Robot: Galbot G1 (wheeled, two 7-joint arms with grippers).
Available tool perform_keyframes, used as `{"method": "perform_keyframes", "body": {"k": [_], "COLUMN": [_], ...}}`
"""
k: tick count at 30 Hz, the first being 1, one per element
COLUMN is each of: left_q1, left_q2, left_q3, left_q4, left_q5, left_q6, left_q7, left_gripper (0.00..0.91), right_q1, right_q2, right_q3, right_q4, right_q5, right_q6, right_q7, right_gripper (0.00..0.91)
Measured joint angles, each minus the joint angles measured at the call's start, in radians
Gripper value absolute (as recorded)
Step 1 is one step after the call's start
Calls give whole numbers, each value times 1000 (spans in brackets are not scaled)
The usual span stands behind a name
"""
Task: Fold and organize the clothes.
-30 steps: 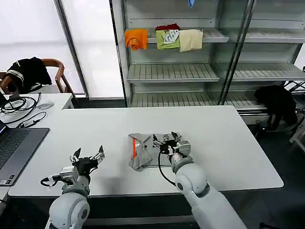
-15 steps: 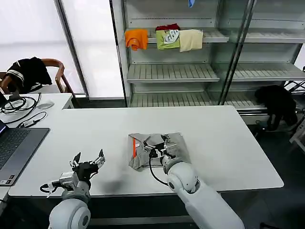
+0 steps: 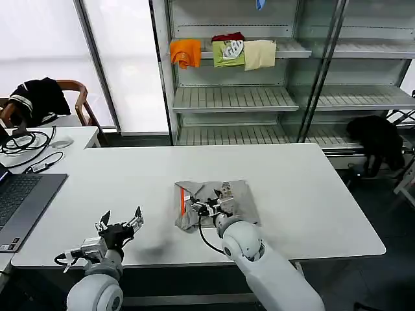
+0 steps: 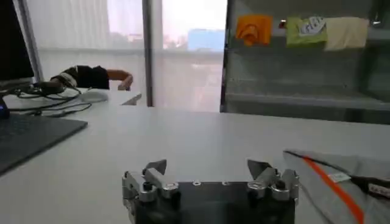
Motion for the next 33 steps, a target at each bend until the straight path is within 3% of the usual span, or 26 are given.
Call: {"method": "perform_keyframes", "body": {"k": [9,16,33], "left_q1": [2,3,-1], "left_q2": [1,4,-12], "left_q3": [-1,-4,-12], "left_q4": [0,-19,-33], "left_q5": [1,1,8], "left_q6": [-1,-2,-48], "left_q7": [2,1,2], "left_gripper": [907,907,907], "right_q1": [-14,-19,-165], "right_q2": [14,-4,-159], "right_q3": [23,75,301], "right_q4": [-11,73,310], "right_q5": [-3,-16,-39], "right_q6": [2,1,22], "right_q7": [-8,5,47], "right_gripper": [907,907,907]}}
